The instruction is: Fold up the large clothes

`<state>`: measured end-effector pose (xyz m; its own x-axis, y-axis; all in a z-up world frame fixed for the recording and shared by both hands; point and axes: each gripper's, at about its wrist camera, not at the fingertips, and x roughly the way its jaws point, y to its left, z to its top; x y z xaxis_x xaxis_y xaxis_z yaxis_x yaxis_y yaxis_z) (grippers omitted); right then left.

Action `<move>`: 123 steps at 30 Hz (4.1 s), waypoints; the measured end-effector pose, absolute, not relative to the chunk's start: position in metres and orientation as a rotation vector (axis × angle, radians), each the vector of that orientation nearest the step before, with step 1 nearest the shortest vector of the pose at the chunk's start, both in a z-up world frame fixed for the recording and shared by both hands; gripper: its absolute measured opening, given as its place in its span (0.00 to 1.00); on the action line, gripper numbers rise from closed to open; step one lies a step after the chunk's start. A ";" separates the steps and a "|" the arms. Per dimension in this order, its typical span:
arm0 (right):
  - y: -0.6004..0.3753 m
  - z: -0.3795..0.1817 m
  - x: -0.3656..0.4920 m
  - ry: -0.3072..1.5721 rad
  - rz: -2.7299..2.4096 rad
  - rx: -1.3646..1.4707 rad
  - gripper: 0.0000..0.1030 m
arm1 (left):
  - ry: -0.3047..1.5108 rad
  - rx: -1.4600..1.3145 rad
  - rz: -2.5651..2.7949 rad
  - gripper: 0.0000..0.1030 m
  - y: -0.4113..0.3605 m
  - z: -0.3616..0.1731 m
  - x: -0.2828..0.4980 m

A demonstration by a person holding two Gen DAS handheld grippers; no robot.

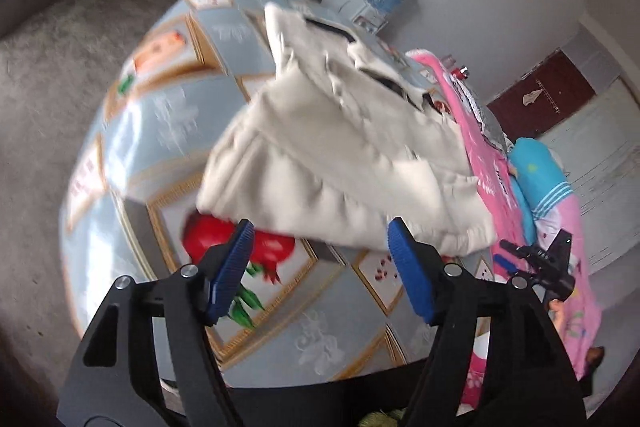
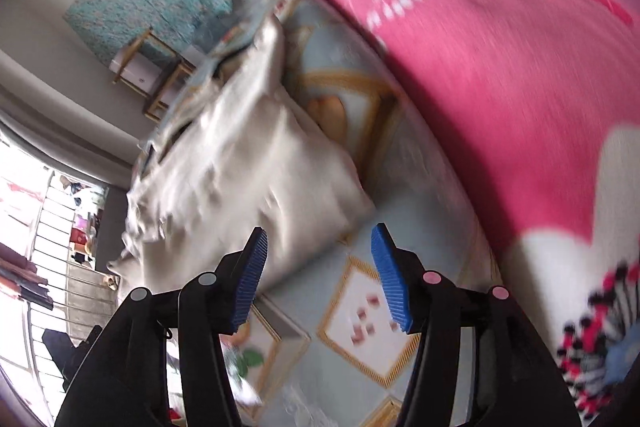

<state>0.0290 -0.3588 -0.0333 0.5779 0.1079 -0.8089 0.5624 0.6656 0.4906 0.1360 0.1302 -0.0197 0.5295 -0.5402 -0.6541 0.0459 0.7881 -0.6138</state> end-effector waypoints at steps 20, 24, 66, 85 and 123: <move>-0.368 -0.065 0.072 0.703 -0.304 1.001 0.33 | 0.878 -0.629 -0.051 0.27 0.114 -0.049 0.176; -0.341 -0.029 0.077 0.687 -0.391 0.772 0.18 | 0.776 -0.325 -0.035 0.07 0.083 -0.016 0.168; -0.145 -0.023 0.081 1.053 0.108 0.212 0.45 | 0.906 0.151 -0.219 0.39 0.005 -0.026 0.122; -0.130 -0.021 0.125 0.991 -0.075 0.012 0.02 | 0.749 0.305 -0.175 0.02 -0.011 -0.008 0.137; -0.202 0.010 0.073 0.863 -0.215 0.122 0.04 | 0.534 0.432 -0.072 0.02 -0.029 0.023 0.112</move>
<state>0.0730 -0.2020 0.0102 0.6306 -0.1378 -0.7638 0.2360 0.9715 0.0196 0.1124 -0.0293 0.0234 0.8607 0.0445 -0.5071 0.1771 0.9078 0.3802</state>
